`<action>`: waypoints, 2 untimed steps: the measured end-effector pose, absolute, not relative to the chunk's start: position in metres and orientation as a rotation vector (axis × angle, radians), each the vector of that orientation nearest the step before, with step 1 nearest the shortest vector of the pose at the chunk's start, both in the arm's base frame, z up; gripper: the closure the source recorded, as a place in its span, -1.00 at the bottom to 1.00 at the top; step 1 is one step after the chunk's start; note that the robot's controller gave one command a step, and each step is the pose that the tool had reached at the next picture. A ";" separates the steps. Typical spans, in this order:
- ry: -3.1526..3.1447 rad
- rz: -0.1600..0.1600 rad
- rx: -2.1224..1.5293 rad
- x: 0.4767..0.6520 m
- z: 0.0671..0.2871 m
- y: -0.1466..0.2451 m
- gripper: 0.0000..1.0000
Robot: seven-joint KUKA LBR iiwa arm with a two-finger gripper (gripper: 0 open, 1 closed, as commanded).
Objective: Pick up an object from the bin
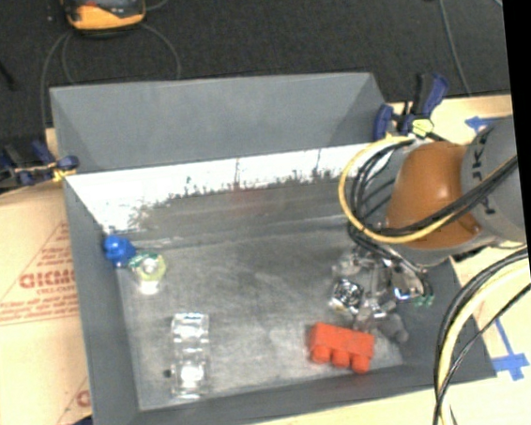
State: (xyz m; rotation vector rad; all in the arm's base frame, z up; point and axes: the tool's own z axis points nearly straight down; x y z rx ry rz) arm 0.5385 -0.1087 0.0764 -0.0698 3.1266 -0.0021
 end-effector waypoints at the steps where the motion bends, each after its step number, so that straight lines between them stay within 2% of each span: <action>1: 3.134 0.001 0.075 0.552 0.087 -0.129 -1.00; 2: 3.125 -0.017 -0.060 0.541 0.077 -0.097 -1.00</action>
Offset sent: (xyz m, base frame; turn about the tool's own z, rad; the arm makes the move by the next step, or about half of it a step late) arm 0.0113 -0.0199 0.0092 0.0951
